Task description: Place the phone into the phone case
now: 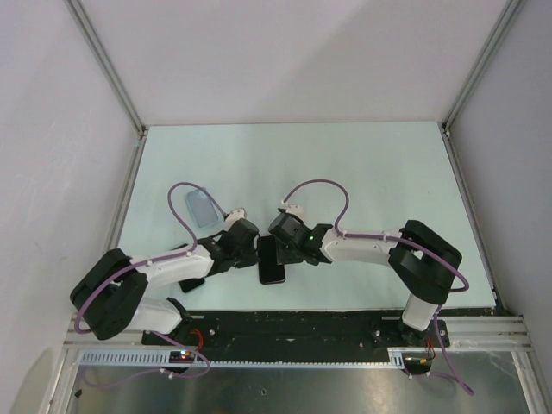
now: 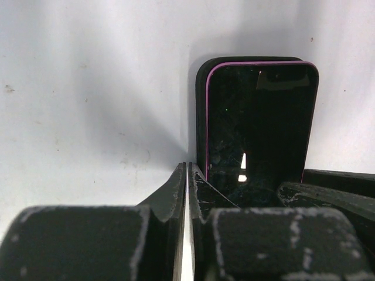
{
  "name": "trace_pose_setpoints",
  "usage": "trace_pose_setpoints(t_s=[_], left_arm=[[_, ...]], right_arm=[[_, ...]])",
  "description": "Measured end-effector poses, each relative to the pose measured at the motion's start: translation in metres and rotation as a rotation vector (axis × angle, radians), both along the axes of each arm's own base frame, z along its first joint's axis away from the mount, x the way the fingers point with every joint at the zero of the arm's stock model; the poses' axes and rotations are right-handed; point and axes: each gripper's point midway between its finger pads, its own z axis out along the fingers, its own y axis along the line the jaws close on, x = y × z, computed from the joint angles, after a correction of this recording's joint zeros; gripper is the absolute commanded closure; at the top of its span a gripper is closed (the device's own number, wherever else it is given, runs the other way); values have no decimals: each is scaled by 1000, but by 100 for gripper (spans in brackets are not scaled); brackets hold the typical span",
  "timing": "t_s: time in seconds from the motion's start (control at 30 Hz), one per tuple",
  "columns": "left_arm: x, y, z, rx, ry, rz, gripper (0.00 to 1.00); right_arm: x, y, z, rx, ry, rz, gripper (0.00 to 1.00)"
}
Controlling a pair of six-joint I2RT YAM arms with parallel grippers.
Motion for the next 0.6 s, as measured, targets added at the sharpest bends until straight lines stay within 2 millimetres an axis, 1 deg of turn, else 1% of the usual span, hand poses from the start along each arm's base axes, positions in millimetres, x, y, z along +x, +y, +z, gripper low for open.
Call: trace_pose_setpoints(t_s=[0.07,0.13,0.3,0.4,0.47,0.6], left_arm=[[-1,-1,0,-6,0,-3,91],[-3,-1,1,-14,4,-9,90],[-12,1,1,-37,11,-23,91],[-16,2,0,-47,14,-29,92],[-19,2,0,-54,16,-36,93],[-24,-1,0,-65,21,-53,94]], right_arm=[[-1,0,0,-3,2,5,61],[-3,-2,1,-7,3,8,60],[-5,-2,17,14,-12,15,58],[-9,-1,23,26,-19,22,60],[-12,-2,24,25,-17,28,61],[-20,-5,19,11,-4,35,61]])
